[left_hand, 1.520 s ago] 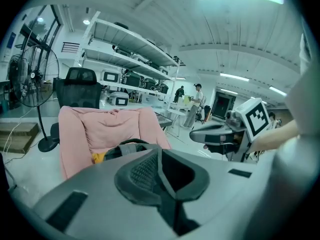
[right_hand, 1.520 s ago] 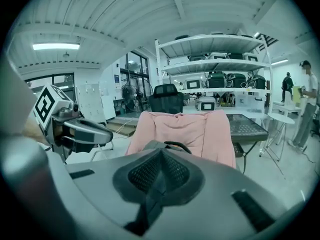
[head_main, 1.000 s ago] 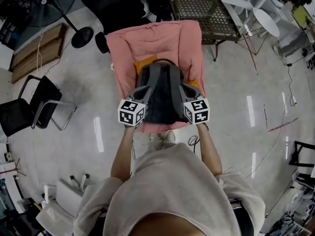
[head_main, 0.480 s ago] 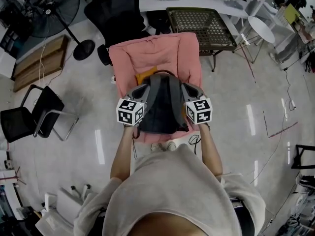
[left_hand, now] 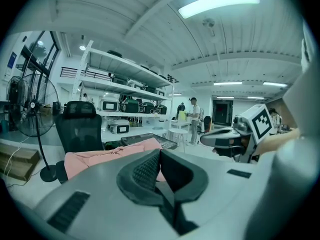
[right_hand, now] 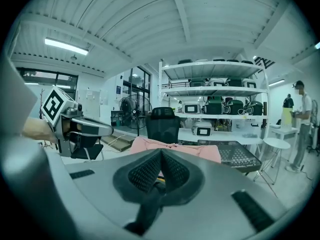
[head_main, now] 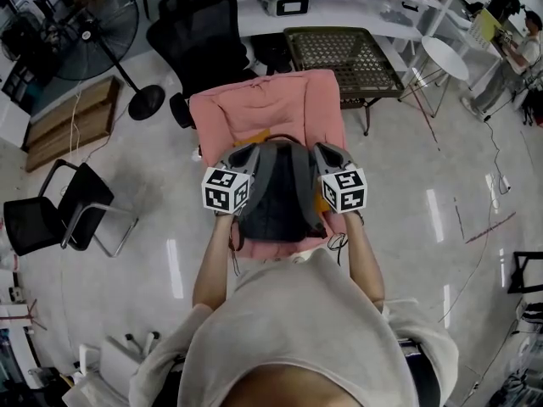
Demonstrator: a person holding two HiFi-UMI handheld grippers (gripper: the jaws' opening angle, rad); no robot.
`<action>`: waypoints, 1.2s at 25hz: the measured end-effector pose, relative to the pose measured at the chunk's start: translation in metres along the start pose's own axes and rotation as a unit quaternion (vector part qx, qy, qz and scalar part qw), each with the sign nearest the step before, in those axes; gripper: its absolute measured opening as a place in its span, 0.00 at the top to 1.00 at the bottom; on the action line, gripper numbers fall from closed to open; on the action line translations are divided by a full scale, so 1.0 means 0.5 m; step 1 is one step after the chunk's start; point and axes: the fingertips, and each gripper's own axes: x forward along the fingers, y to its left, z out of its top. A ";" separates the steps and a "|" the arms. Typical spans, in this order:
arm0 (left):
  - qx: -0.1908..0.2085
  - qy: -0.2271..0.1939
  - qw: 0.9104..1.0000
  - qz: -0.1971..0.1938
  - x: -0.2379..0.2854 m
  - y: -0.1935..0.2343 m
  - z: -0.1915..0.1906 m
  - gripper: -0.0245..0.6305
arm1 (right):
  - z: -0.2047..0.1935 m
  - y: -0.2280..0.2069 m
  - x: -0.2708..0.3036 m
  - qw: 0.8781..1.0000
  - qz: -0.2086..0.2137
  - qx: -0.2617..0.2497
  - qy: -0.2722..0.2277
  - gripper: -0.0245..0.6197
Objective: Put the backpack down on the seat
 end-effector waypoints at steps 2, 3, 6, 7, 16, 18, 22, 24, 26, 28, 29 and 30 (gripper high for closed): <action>0.001 -0.003 1.000 -0.001 0.004 0.000 0.008 0.94 | 0.008 -0.007 0.000 1.000 -0.002 0.000 -0.005 0.97; 0.001 -0.004 1.000 -0.001 0.006 -0.001 0.011 0.94 | 0.011 -0.010 0.000 1.000 -0.004 0.002 -0.007 0.97; 0.004 -0.004 1.000 -0.003 0.010 -0.004 0.015 0.94 | 0.014 -0.017 0.001 1.000 -0.008 0.006 -0.011 0.97; 0.005 -0.004 1.000 -0.004 0.011 -0.005 0.015 0.94 | 0.013 -0.017 0.001 1.000 -0.009 0.007 -0.011 0.97; 0.004 -0.002 1.000 -0.002 0.014 -0.009 0.011 0.94 | 0.000 -0.017 0.006 1.000 -0.006 0.018 -0.006 0.97; 0.003 -0.002 1.000 -0.002 0.012 -0.011 0.009 0.94 | -0.003 -0.015 0.004 1.000 -0.005 0.017 -0.004 0.97; 0.002 -0.001 1.000 0.000 0.009 -0.011 0.009 0.94 | -0.006 -0.011 0.004 1.000 -0.001 0.015 0.000 0.97; 0.001 -0.001 1.000 0.000 0.008 -0.011 0.008 0.94 | -0.006 -0.009 0.003 1.000 0.000 0.015 0.000 0.97; 0.001 0.000 1.000 0.000 0.006 -0.012 0.005 0.94 | -0.007 -0.007 0.001 1.000 0.000 0.015 0.000 0.97; 0.001 0.001 1.000 0.000 0.002 -0.013 0.001 0.94 | -0.009 -0.003 0.000 1.000 0.000 0.015 0.000 0.97; 0.001 0.002 1.000 0.000 0.001 -0.013 -0.001 0.94 | -0.010 -0.002 0.000 1.000 0.000 0.014 0.001 0.97; 0.001 0.003 1.000 -0.001 0.001 -0.013 -0.001 0.94 | -0.011 -0.001 0.000 1.000 0.001 0.014 0.002 0.97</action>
